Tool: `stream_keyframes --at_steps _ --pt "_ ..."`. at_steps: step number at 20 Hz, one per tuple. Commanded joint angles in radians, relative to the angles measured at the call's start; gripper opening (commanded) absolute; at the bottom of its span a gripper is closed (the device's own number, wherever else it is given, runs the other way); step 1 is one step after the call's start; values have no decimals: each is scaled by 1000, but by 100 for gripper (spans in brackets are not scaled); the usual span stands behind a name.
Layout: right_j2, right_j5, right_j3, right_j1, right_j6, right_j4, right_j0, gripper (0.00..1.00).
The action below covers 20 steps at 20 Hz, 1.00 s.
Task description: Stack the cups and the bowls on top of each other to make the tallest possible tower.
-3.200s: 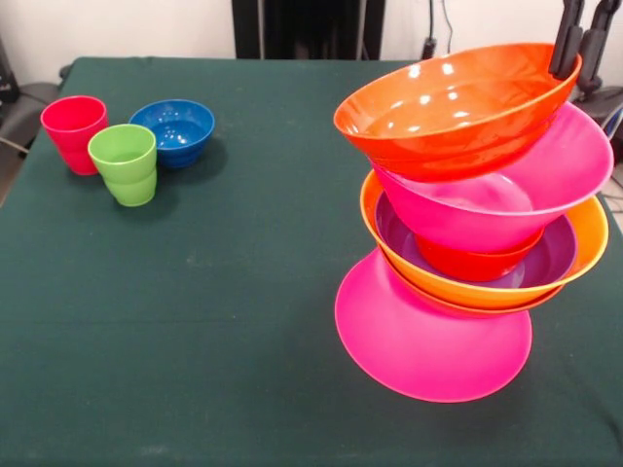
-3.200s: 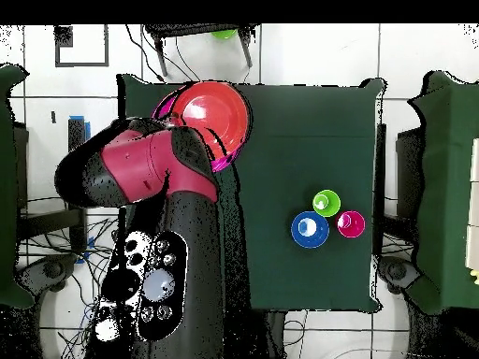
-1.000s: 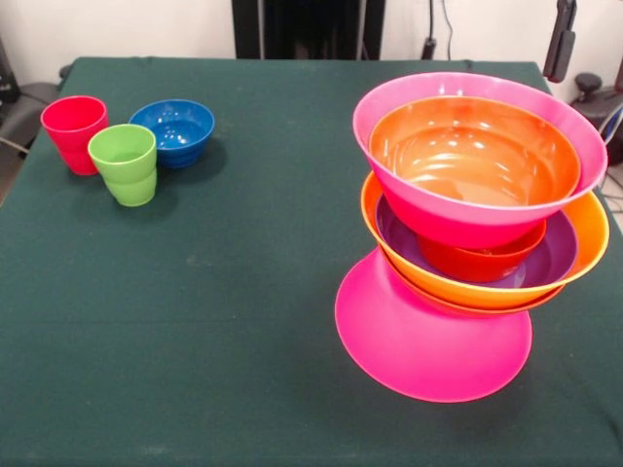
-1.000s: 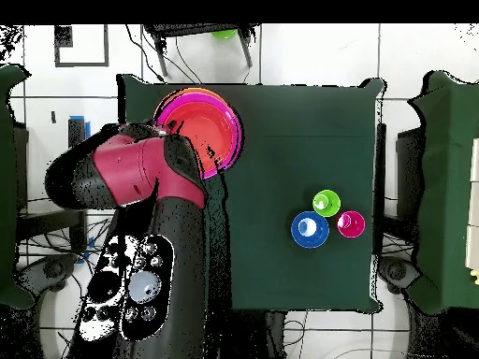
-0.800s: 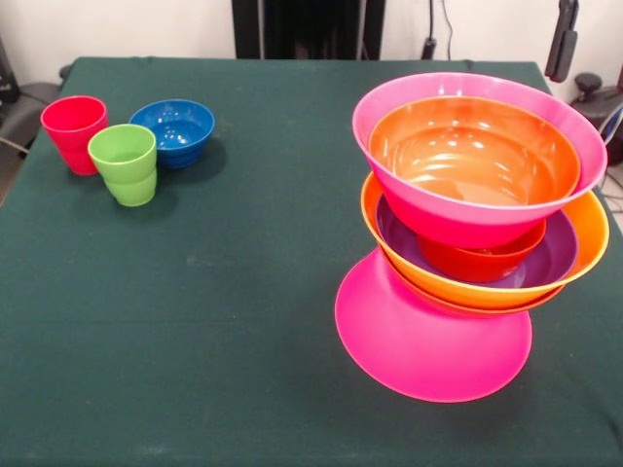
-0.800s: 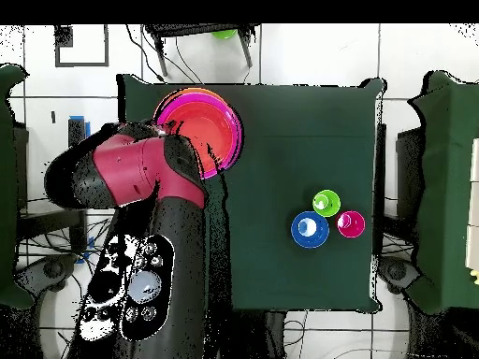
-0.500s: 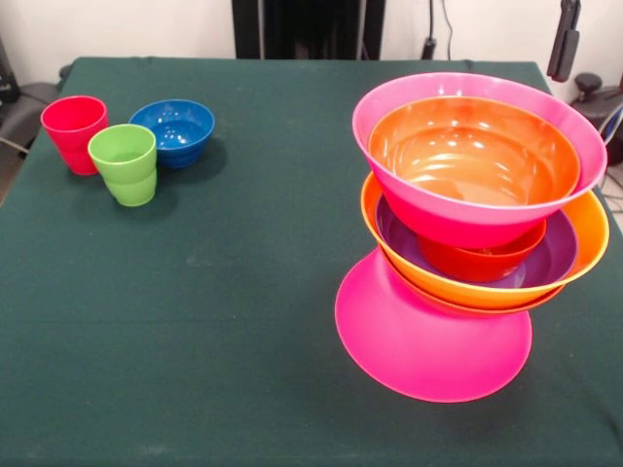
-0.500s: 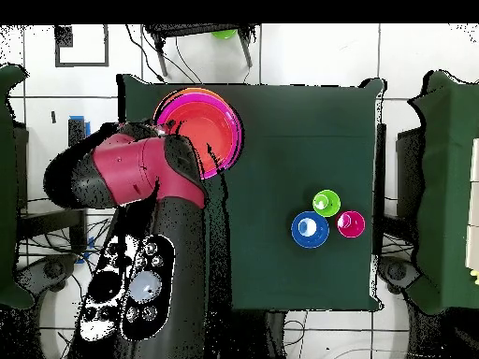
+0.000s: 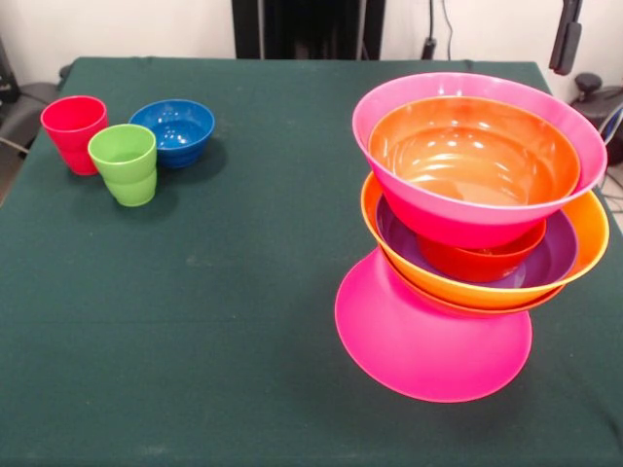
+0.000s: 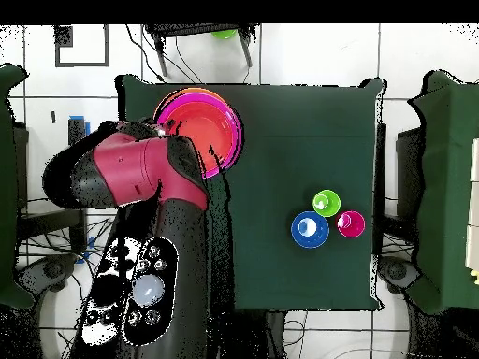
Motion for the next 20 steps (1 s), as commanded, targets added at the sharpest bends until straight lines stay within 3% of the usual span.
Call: stream_keyframes --at_steps 1,20 --pt "38 91 119 -15 81 4 -25 100" --pt "54 104 163 -63 59 7 -94 100"
